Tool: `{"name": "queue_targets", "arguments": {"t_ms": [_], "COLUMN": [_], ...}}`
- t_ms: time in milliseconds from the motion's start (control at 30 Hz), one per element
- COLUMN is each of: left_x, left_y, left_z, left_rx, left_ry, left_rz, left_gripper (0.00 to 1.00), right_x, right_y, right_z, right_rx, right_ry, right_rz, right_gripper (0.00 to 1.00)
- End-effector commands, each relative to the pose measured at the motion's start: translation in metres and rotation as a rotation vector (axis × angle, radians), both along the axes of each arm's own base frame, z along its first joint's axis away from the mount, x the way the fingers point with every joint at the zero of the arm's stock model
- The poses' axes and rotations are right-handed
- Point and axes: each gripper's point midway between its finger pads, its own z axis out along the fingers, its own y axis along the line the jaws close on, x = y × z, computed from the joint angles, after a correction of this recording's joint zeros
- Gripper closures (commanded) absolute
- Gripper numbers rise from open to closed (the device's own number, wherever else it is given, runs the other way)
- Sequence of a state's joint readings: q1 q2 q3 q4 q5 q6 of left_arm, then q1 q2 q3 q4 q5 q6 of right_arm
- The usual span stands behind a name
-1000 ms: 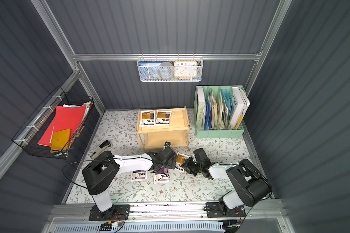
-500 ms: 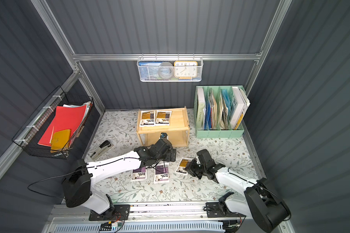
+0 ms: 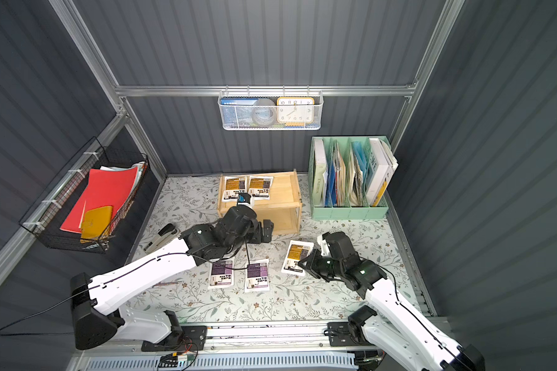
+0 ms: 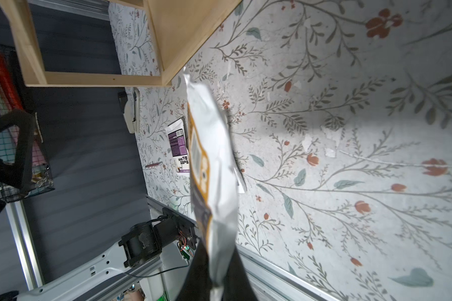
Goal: Place the bagged coffee beans on the shelf by color
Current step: Pick up the bagged coffee beans at the center of the board, then place the bagged coffee beans on the shelf.
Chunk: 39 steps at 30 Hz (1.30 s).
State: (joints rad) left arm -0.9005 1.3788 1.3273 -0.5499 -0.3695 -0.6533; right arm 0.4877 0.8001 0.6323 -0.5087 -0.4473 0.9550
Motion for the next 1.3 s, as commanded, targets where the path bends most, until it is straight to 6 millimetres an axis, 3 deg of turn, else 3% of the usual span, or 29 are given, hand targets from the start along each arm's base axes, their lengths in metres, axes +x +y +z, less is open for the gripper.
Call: {"name": "queue_targets", "arguments": {"t_ms": [0,33,67,133,333,600,733,867,1267], "left_x": [0.008,0.012,0.018,0.028,0.055,0.088,0.105,0.113,0.111], "left_y": [0.027,0.032,0.037,0.051,0.092,0.135,0.157,0.165,0.167], "left_z": [0.031,0.032,0.051,0.063,0.103,0.111,0.103,0.095,0.083], "left_rx": [0.041,0.044,0.016,-0.006,0.013,0.043,0.055,0.048,0.035], "left_ry": [-0.063,-0.065,-0.091,-0.107,-0.208,-0.227,-0.2,-0.181,-0.159], "left_rz": [0.061,0.071,0.084,0.109,0.195,0.255,0.274,0.273,0.262], "left_gripper": [0.0,0.0,0.0,0.0,0.0,0.0,0.0,0.0,0.0], "right_x": [-0.007,-0.006,-0.003,0.004,0.042,0.114,0.151,0.177,0.225], "right_y": [-0.001,0.001,0.003,0.005,0.014,0.008,0.006,0.012,0.031], "right_z": [0.022,0.03,0.04,0.056,0.102,0.149,0.152,0.154,0.13], "right_rx": [-0.014,-0.012,-0.012,-0.017,-0.044,-0.064,-0.108,-0.116,-0.141], "right_ry": [-0.031,-0.044,-0.068,-0.104,-0.217,-0.324,-0.33,-0.329,-0.268], "right_rz": [0.054,0.066,0.075,0.086,0.094,0.021,-0.004,0.006,0.045], "right_gripper": [1.0,1.0,1.0,1.0,1.0,1.0,0.99,0.98,0.94]}}
